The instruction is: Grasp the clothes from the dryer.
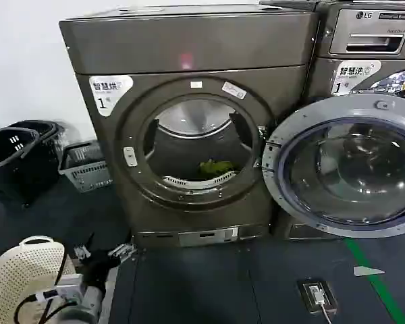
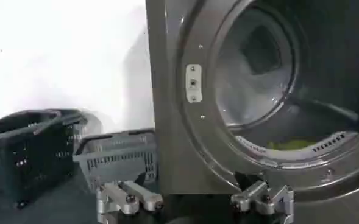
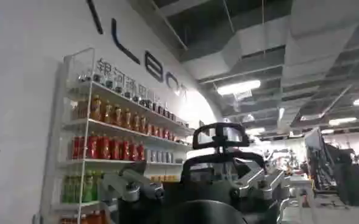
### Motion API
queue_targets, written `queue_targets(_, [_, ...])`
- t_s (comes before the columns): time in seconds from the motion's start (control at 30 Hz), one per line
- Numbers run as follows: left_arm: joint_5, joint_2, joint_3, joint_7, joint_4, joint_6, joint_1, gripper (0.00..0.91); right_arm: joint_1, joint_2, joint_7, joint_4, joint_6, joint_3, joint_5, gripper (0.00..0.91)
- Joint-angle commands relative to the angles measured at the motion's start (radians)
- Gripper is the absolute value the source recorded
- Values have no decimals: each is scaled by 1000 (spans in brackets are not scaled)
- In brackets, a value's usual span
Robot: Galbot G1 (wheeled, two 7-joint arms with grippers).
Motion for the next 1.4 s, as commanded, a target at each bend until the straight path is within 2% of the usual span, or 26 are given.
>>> queue_targets(0.03, [-2,0,-3,2,-2,-3,-2,907,-1,0,-16,1,11,0,38,907])
queue_targets(1.4, [-17,5,-2,13,-20,5,-4,907,3,3,-29,3,41,2,29,907])
